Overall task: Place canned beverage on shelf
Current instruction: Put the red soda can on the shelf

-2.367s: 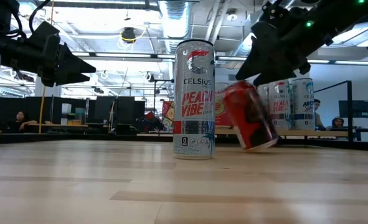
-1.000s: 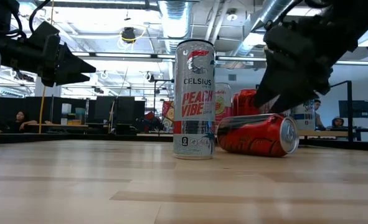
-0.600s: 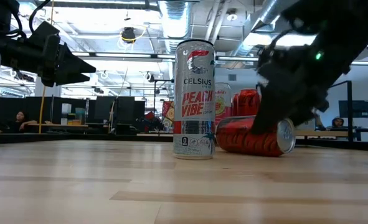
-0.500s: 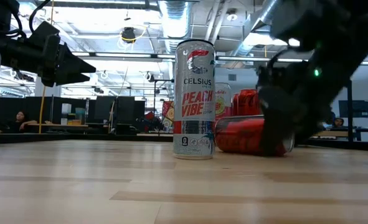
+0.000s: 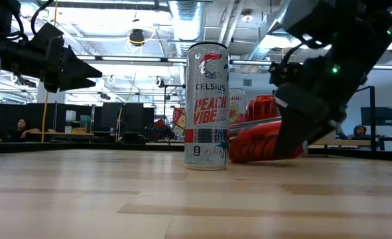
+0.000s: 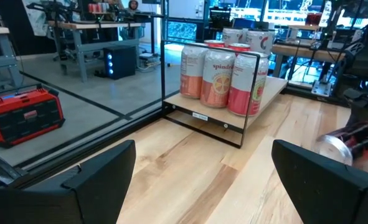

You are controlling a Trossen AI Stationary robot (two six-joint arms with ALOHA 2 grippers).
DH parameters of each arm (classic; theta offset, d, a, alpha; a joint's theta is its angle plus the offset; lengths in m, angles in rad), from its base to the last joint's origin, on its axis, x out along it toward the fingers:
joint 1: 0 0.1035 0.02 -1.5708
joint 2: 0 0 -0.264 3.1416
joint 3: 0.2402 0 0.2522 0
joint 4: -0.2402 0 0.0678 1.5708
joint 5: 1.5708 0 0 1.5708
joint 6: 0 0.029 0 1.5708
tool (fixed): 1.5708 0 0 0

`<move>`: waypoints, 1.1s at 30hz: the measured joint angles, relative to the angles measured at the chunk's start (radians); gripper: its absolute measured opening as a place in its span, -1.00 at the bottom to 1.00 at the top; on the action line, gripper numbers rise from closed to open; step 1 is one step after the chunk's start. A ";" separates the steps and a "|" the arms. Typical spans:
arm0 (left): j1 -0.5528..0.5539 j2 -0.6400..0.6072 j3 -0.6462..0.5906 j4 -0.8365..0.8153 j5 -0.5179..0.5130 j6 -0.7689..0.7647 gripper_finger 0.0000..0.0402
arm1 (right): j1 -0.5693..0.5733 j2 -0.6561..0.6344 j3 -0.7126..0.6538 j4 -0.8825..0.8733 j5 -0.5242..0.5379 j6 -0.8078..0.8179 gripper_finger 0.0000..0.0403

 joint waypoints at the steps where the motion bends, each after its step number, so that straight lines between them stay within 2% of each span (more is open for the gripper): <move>1: 0.000 0.000 0.000 0.000 0.000 0.000 0.80 | -0.004 0.000 0.007 0.001 0.000 -0.024 0.65; 7: 0.000 0.000 0.000 0.000 0.000 0.000 0.80 | -0.028 0.000 0.071 -0.050 -0.040 -0.133 0.64; 11: 0.000 0.000 0.000 0.000 0.000 0.000 0.80 | -0.046 -0.001 0.196 -0.324 -0.080 -0.141 0.63; 16: 0.000 0.000 0.000 0.000 0.000 0.000 0.80 | -0.074 -0.001 0.414 -0.712 -0.137 -0.193 0.63; 24: 0.000 0.000 0.000 0.000 -0.001 0.000 0.80 | -0.170 0.009 0.723 -1.071 -0.422 -0.371 0.63; 28: 0.000 0.000 0.000 0.000 -0.001 0.000 0.80 | -0.229 0.007 0.764 -1.207 -0.578 -0.380 0.64; 33: 0.000 0.000 0.000 0.000 -0.001 0.000 0.80 | -0.304 0.013 0.756 -1.197 -0.686 -0.383 0.65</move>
